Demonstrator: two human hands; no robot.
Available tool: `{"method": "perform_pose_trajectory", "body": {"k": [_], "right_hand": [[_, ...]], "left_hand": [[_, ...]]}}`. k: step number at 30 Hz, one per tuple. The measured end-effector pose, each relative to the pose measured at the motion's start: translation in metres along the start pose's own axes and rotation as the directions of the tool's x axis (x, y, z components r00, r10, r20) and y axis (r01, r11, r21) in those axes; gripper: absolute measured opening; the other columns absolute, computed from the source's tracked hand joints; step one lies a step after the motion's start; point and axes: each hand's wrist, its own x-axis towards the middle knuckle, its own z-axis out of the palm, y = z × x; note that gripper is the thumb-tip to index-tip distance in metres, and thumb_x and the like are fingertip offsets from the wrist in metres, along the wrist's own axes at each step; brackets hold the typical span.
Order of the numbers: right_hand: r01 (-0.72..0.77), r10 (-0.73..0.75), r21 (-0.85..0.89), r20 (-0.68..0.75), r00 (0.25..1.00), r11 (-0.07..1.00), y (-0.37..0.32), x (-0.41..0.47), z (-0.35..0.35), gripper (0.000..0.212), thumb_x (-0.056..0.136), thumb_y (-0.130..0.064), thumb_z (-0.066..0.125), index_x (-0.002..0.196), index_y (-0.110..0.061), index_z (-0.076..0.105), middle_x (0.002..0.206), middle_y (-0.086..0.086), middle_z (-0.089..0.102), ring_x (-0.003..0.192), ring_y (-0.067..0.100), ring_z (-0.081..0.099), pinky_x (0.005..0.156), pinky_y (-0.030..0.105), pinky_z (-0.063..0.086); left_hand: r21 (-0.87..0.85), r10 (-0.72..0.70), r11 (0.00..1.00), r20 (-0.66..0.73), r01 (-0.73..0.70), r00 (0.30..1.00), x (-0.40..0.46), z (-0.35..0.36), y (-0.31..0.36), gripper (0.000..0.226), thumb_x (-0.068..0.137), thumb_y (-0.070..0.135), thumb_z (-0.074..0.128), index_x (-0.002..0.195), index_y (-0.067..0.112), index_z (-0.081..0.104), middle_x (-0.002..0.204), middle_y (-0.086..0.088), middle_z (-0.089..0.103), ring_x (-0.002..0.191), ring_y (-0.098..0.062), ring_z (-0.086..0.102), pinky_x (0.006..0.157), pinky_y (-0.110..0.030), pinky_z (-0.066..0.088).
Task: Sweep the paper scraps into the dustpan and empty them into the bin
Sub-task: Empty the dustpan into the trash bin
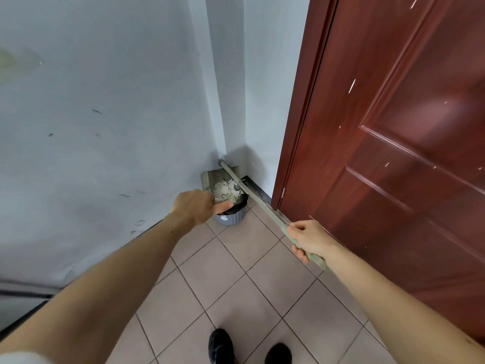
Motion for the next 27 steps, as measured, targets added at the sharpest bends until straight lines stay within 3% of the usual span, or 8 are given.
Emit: {"method": "perform_pose_trajectory", "body": {"k": [3, 6, 10, 14, 23, 27], "right_hand": [[0.006, -0.007, -0.014, -0.015, 1.000, 1.000, 0.001, -0.001, -0.004, 0.035, 0.097, -0.019, 0.048, 0.111, 0.012, 0.058, 0.057, 0.010, 0.051, 0.032, 0.012, 0.042, 0.034, 0.018, 0.037], [0.033, -0.033, -0.018, -0.026, 0.999, 0.999, -0.002, -0.001, -0.006, 0.035, 0.096, -0.018, 0.047, 0.107, 0.013, 0.057, 0.058, 0.011, 0.050, 0.032, 0.013, 0.041, 0.035, 0.019, 0.036], [0.058, -0.058, -0.035, -0.026, 0.998, 0.998, -0.003, 0.000, -0.007, 0.033, 0.095, -0.019, 0.046, 0.097, 0.011, 0.057, 0.055, 0.011, 0.051, 0.035, 0.017, 0.041, 0.037, 0.021, 0.035], [0.071, -0.072, -0.038, -0.019, 0.997, 0.997, -0.002, -0.003, -0.003, 0.019, 0.094, -0.020, 0.046, 0.085, -0.011, 0.060, 0.053, 0.009, 0.051, 0.033, 0.016, 0.040, 0.036, 0.020, 0.034], [0.070, -0.071, -0.053, -0.013, 0.997, 0.996, 0.004, -0.007, -0.003, 0.020, 0.095, -0.021, 0.048, 0.085, -0.010, 0.062, 0.054, 0.010, 0.051, 0.033, 0.015, 0.041, 0.035, 0.020, 0.036], [0.058, -0.059, -0.040, -0.029, 0.998, 0.998, 0.002, -0.009, -0.006, 0.029, 0.096, -0.020, 0.047, 0.094, 0.003, 0.064, 0.053, 0.009, 0.052, 0.032, 0.014, 0.042, 0.035, 0.019, 0.036]], "left_hand": [[0.125, 0.063, 0.990, -0.010, -0.061, 0.998, -0.005, -0.016, 0.001, 0.081, 0.080, 0.082, 0.022, 0.078, 0.012, 0.063, 0.063, 0.002, 0.049, 0.069, -0.023, 0.058, 0.060, -0.033, 0.046], [0.228, 0.130, 0.966, -0.010, -0.124, 0.992, -0.011, -0.027, 0.002, 0.080, 0.081, 0.080, 0.023, 0.076, 0.010, 0.061, 0.060, 0.002, 0.042, 0.066, -0.024, 0.057, 0.059, -0.034, 0.046], [0.333, 0.244, 0.915, -0.001, -0.230, 0.970, -0.014, -0.021, 0.006, 0.089, 0.067, 0.088, 0.010, 0.068, 0.012, 0.057, 0.055, 0.003, 0.047, 0.055, -0.022, 0.058, 0.049, -0.031, 0.046], [0.365, 0.279, 0.889, 0.046, -0.276, 0.959, -0.017, -0.007, 0.007, 0.106, 0.058, 0.091, -0.002, 0.082, 0.017, 0.070, 0.054, 0.003, 0.045, 0.058, -0.023, 0.059, 0.048, -0.030, 0.045], [0.459, 0.336, 0.829, 0.050, -0.320, 0.941, -0.027, -0.020, 0.016, 0.086, 0.067, 0.084, 0.008, 0.068, 0.012, 0.056, 0.052, 0.002, 0.041, 0.054, -0.023, 0.051, 0.047, -0.030, 0.042], [0.490, 0.346, 0.808, 0.054, -0.327, 0.937, -0.030, -0.024, 0.018, 0.079, 0.077, 0.082, 0.017, 0.065, 0.013, 0.054, 0.052, 0.002, 0.040, 0.058, -0.023, 0.053, 0.047, -0.030, 0.042]]}}
